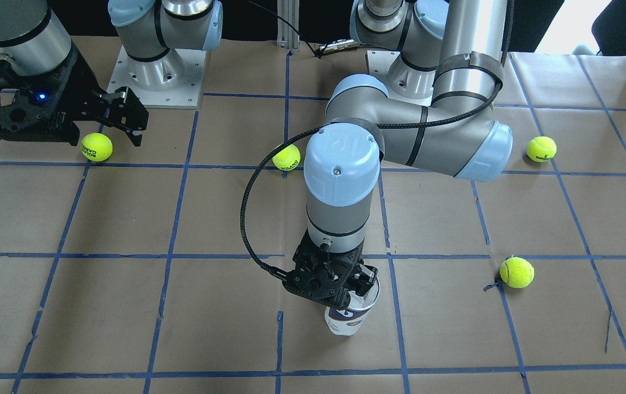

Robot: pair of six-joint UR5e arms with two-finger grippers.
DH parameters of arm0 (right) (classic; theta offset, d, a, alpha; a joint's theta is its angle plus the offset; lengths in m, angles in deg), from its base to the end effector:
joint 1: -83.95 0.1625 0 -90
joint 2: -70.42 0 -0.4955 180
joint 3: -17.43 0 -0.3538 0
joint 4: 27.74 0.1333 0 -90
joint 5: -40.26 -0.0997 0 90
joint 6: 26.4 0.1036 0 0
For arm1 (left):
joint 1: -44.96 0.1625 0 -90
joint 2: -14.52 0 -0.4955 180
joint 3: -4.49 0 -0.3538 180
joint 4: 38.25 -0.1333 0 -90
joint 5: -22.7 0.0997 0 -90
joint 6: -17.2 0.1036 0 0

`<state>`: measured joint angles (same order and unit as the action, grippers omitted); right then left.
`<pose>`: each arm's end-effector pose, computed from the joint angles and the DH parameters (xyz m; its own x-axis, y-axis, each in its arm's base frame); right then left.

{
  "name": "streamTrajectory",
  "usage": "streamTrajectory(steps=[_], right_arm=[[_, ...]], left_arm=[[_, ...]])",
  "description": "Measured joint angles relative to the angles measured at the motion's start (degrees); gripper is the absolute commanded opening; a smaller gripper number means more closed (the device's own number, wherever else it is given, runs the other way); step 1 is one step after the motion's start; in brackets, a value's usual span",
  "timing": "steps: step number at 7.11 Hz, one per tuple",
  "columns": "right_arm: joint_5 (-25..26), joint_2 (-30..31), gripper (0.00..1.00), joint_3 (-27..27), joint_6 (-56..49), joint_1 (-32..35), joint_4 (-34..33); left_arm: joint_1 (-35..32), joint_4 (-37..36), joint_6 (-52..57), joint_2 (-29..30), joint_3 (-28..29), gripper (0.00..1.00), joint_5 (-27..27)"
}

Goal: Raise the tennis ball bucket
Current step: 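Lower the upright can onto the table with the left gripper, then open the left gripper and raise it away from the can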

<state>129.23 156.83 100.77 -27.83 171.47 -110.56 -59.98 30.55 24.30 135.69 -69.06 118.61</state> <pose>0.1144 -0.4817 0.5655 -0.9996 0.0197 -0.0197 0.0182 0.9973 0.0712 -0.3014 -0.6537 0.4054 -0.9250 0.3620 -0.1155 0.3734 0.9224 -0.0993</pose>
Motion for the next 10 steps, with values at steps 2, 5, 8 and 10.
streamTrajectory(steps=[2,5,8,10], right_arm=[[0.0,0.0,1.00,0.0,1.3,0.0,0.0],[-0.1,-0.1,1.00,0.0,1.3,0.0,-0.3],[0.0,-0.2,1.00,0.1,0.9,0.0,-0.3],[0.0,-0.2,1.00,0.1,0.8,0.0,-0.3]], left_arm=[[0.2,-0.6,0.8,0.7,0.1,0.90,0.1],[1.0,0.9,1.2,-1.0,1.2,0.91,0.1],[2.8,11.2,0.4,-9.8,0.5,0.97,-1.7],[6.9,20.7,-0.4,-18.8,-3.3,0.97,-2.4]])
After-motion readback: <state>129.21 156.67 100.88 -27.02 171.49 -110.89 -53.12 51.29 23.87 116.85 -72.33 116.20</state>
